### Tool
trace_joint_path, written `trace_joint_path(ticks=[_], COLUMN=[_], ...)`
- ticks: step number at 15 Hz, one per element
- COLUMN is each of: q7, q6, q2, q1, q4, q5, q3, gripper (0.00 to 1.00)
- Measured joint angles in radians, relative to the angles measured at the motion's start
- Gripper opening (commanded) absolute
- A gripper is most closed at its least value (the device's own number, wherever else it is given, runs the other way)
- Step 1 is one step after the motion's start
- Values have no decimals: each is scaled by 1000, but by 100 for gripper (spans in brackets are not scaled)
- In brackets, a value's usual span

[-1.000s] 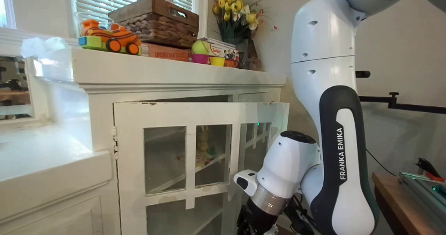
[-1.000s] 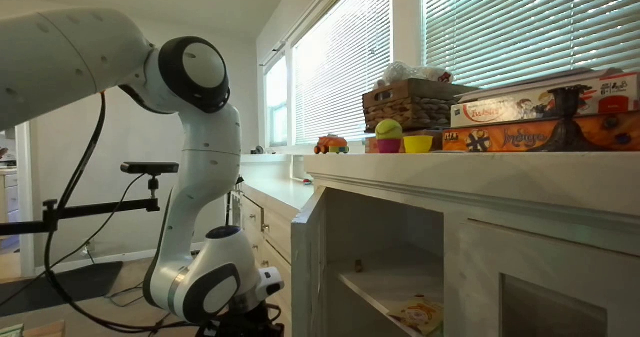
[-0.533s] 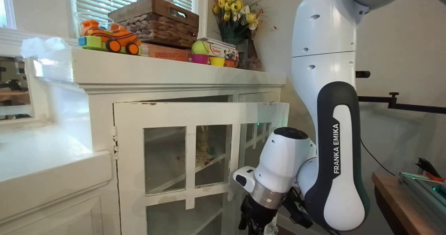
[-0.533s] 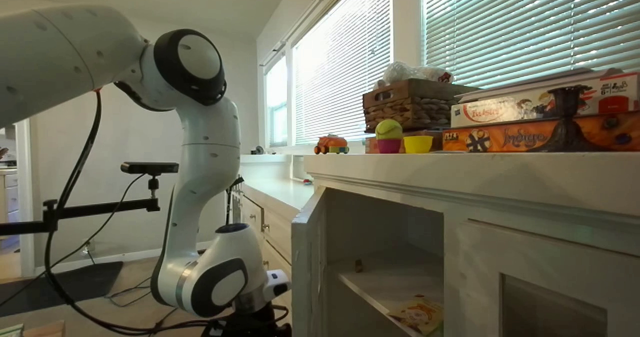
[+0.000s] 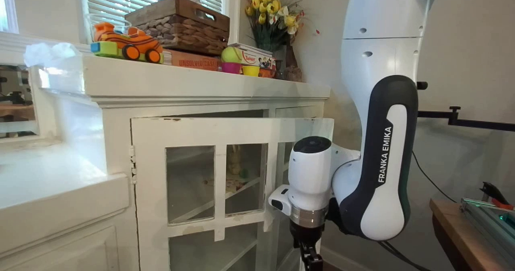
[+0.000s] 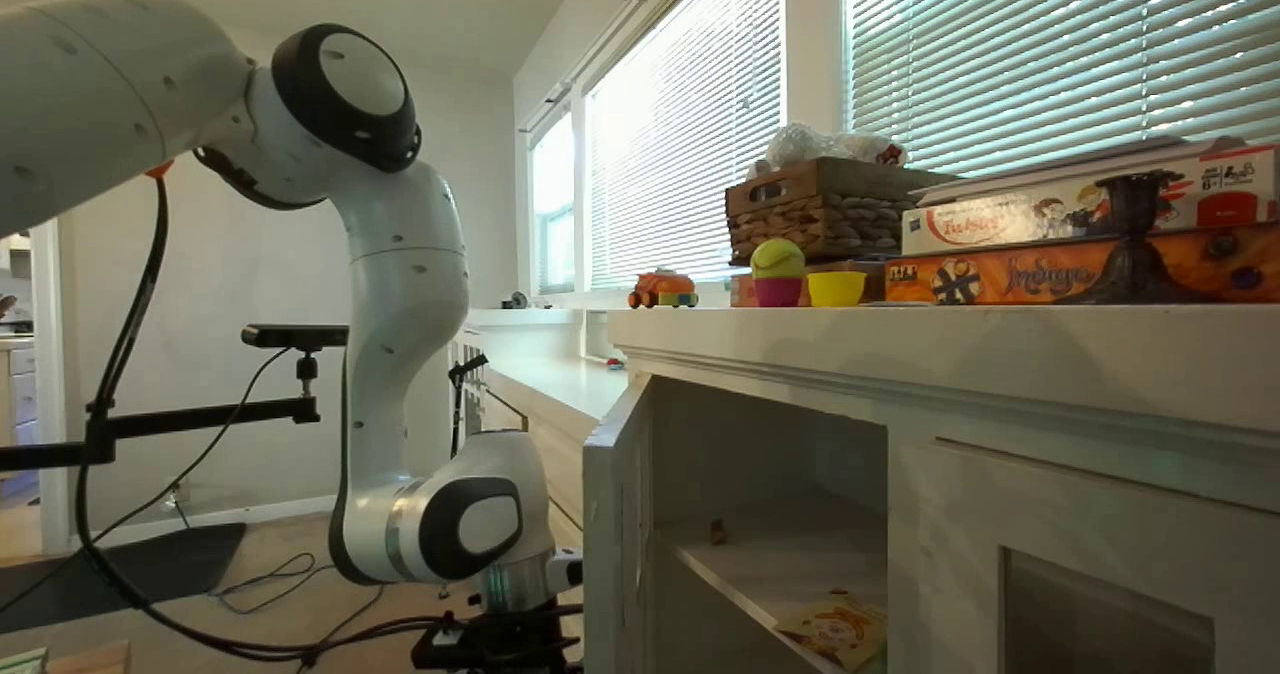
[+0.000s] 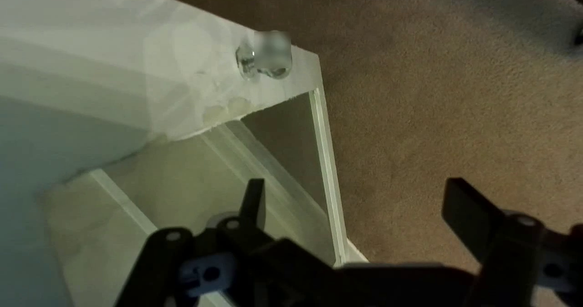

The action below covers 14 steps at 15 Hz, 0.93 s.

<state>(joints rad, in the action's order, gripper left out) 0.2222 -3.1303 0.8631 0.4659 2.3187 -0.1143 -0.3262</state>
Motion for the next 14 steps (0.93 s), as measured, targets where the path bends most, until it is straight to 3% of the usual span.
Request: trace_joint_path(ticks=[5, 14], q7=[-77, -119], q6=[96, 103], q2=[-17, -18], q1=[13, 2], q4=[-1, -1], q5=[-11, -14], q3=[-4, -1], gripper=[100, 100])
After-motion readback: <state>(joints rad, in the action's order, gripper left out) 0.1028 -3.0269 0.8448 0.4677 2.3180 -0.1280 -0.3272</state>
